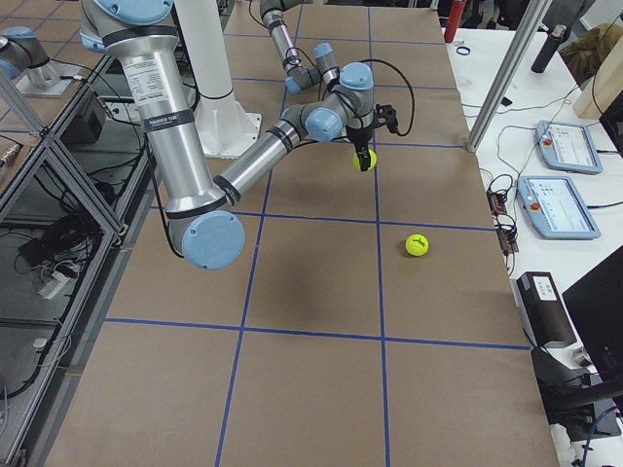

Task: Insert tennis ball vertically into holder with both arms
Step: 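Carry the ball with the right gripper over the can's open top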

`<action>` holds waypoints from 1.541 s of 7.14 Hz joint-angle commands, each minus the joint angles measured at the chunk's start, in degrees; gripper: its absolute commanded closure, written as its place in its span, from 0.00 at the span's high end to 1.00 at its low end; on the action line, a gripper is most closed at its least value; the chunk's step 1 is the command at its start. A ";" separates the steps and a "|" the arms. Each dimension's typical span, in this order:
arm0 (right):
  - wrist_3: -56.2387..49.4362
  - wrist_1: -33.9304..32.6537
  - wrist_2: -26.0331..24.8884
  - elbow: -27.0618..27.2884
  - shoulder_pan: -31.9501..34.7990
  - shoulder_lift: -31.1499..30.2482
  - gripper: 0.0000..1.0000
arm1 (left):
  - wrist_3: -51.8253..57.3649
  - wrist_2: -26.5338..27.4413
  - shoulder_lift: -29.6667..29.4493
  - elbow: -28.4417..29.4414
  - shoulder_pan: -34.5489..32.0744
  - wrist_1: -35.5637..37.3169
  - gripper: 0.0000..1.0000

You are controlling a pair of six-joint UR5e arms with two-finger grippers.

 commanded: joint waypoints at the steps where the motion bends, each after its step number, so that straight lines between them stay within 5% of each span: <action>1: 3.78 -0.09 2.61 0.44 -0.27 3.61 0.00 | 0.16 0.00 -0.09 0.04 0.00 0.00 0.97; 3: 8.86 -0.01 6.92 1.15 -0.53 7.82 0.00 | 0.25 0.09 -0.09 0.13 -0.09 0.00 0.91; 8: 30.38 2.26 6.67 0.36 -5.09 21.54 0.00 | 0.16 0.09 -0.18 0.05 -0.09 -0.09 0.85; 10: 33.33 4.65 4.57 -5.76 -7.90 27.33 0.00 | 0.07 0.09 -0.70 0.04 -0.09 -0.09 0.85; 11: 33.94 4.74 -1.53 -6.66 -11.05 28.05 0.00 | 0.07 0.09 -0.71 0.04 -0.18 -0.01 0.85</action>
